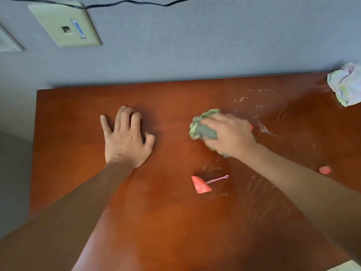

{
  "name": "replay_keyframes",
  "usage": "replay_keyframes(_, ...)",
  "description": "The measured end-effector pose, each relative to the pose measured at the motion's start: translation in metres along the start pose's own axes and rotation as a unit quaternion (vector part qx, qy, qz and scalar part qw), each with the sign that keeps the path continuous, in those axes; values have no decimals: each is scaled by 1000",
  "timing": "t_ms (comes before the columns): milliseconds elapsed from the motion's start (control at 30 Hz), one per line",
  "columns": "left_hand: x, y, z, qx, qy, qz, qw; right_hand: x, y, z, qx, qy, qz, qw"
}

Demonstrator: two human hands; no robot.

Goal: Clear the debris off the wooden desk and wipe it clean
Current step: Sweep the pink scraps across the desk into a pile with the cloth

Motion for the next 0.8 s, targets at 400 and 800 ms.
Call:
replay_keyframes(400, -3, -2, -3, 18, 21, 18, 999, -17, 135, -58, 80, -40, 138, 986)
replay_keyframes(800, -2, 1, -5, 18, 32, 34, 999, 50, 156, -157, 11, -30, 125, 992)
Point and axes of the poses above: each hand's wrist, its own z-axis towards the middle knuckle, its own x-axis out of the palm, y = z × x, the point moved 1 cm from there along z, towards the middle knuckle, and after that the axes turned 7 degrees about y, right-handed, at the moved point
